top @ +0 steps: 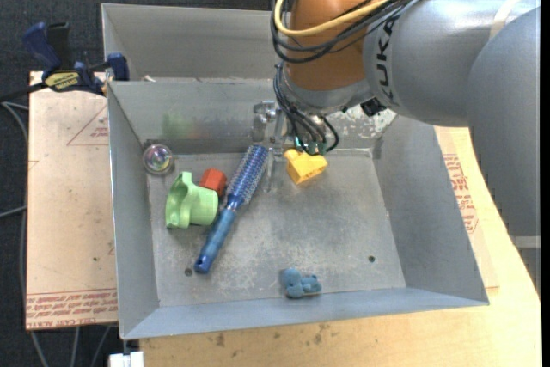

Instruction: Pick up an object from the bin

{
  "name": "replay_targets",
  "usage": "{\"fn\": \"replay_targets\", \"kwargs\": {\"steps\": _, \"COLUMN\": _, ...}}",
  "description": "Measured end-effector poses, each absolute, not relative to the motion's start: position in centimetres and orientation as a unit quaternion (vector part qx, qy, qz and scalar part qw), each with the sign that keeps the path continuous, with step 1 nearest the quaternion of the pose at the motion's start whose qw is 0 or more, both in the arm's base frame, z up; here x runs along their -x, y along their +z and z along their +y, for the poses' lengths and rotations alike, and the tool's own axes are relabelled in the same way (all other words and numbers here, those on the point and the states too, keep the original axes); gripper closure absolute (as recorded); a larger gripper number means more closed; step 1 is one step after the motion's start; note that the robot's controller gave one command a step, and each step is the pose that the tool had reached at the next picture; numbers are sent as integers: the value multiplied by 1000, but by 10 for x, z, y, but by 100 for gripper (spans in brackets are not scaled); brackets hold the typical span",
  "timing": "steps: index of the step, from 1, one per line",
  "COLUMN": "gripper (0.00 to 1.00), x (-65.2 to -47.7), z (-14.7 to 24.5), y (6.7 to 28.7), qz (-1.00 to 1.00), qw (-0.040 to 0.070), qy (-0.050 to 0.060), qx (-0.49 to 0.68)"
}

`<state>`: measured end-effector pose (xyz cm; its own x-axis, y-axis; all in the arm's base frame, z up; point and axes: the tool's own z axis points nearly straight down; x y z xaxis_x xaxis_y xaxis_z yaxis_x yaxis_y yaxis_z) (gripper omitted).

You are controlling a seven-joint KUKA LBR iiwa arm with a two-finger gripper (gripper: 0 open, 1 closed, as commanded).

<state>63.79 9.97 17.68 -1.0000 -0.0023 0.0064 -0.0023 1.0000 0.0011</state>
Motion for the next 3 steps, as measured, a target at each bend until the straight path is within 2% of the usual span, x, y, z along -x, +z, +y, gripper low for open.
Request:
{"fn": "replay_targets", "kwargs": {"steps": 1, "gripper": 0, "x": -649, "z": 107, "y": 67, "qz": -955, "qw": 1, "qy": -1, "qx": -295}}
{"fn": "replay_targets", "kwargs": {"steps": 2, "gripper": 100, "x": -650, "z": 107, "y": 69, "qz": -956, "qw": -1, "qy": -1, "qx": -295}}
{"fn": "replay_targets", "kwargs": {"steps": 3, "gripper": 100, "x": -643, "z": 114, "y": 201, "qz": -948, "qw": -5, "qy": 1, "qx": -319}}
